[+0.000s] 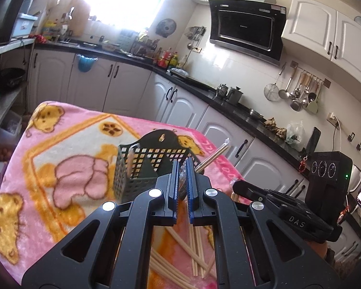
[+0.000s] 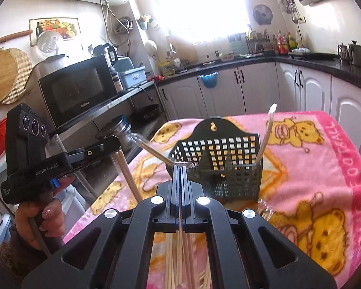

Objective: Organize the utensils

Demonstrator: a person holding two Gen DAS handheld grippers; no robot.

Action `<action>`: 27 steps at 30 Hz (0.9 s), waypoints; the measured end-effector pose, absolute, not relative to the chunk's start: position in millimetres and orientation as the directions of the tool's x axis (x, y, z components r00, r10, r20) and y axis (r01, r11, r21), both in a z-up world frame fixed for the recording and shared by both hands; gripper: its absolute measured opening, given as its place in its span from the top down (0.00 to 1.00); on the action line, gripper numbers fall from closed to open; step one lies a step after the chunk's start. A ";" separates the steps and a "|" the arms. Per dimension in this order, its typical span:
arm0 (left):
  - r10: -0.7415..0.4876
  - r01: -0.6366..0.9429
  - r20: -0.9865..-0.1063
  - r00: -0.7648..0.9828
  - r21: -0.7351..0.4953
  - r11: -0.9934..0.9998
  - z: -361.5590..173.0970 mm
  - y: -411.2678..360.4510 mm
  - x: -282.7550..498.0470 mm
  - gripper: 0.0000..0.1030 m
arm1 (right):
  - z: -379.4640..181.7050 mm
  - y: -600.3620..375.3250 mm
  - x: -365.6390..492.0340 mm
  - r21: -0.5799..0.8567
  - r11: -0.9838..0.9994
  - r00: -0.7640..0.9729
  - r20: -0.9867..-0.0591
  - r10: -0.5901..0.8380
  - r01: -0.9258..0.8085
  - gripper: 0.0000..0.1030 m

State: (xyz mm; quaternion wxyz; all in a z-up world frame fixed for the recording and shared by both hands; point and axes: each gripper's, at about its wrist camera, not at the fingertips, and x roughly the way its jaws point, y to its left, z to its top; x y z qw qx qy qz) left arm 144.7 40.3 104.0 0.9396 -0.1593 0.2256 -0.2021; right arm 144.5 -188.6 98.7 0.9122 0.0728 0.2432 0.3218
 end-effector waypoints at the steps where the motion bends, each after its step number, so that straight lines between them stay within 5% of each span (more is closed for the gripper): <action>1: -0.454 0.313 -0.356 0.817 -0.387 0.867 106.1 39.1 144.7 0.97 | 99.9 -188.6 144.6 0.288 0.783 0.677 -0.393 0.622 -0.551 0.99; 27: -0.519 0.430 -0.248 0.818 -0.336 0.838 165.9 4.6 176.2 0.97 | 156.2 -197.4 156.3 0.227 0.799 0.763 -0.241 0.600 -0.557 0.99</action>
